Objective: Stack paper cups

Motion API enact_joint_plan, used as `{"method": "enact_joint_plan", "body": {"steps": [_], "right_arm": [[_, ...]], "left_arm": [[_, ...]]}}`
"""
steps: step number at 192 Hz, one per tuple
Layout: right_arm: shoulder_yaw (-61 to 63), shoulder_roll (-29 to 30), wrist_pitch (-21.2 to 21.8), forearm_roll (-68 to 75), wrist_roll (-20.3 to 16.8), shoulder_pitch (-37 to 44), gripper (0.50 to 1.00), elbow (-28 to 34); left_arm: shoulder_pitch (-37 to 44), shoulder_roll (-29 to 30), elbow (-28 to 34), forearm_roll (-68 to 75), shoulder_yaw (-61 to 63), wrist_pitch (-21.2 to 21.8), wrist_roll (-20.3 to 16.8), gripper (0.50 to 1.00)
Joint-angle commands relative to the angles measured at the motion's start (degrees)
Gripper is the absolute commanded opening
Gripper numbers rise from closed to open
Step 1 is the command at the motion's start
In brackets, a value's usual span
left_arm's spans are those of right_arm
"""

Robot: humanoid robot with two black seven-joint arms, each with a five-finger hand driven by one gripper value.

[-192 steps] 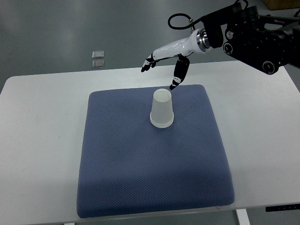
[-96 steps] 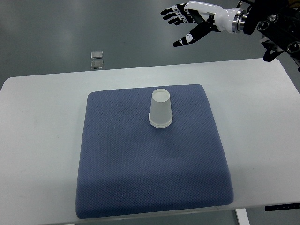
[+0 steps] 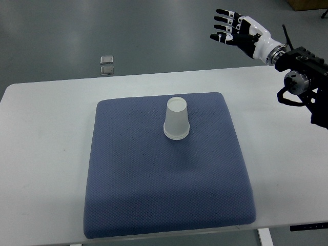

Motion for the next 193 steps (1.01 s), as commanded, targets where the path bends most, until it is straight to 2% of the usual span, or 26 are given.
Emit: {"method": "enact_joint_plan", "body": {"steps": [1,66,193], "right_arm": [[0.0,0.1,-1.4,5.3,-0.8,-1.7,0.901,0.0],[0.0,0.4,-2.2,20.7,-1.0,-4.7,0.901,0.1],[0.3,2.6,-2.2,20.7,-0.1,-8.0,0.901,-0.1]], "left_arm": [[0.0,0.0,0.0,0.0,0.0,0.0,0.0,1.000],[-0.1,0.0,0.1,0.0,0.0,0.0,0.0,1.000],[-0.1,0.0,0.0,0.0,0.0,0.0,0.0,1.000]]}}
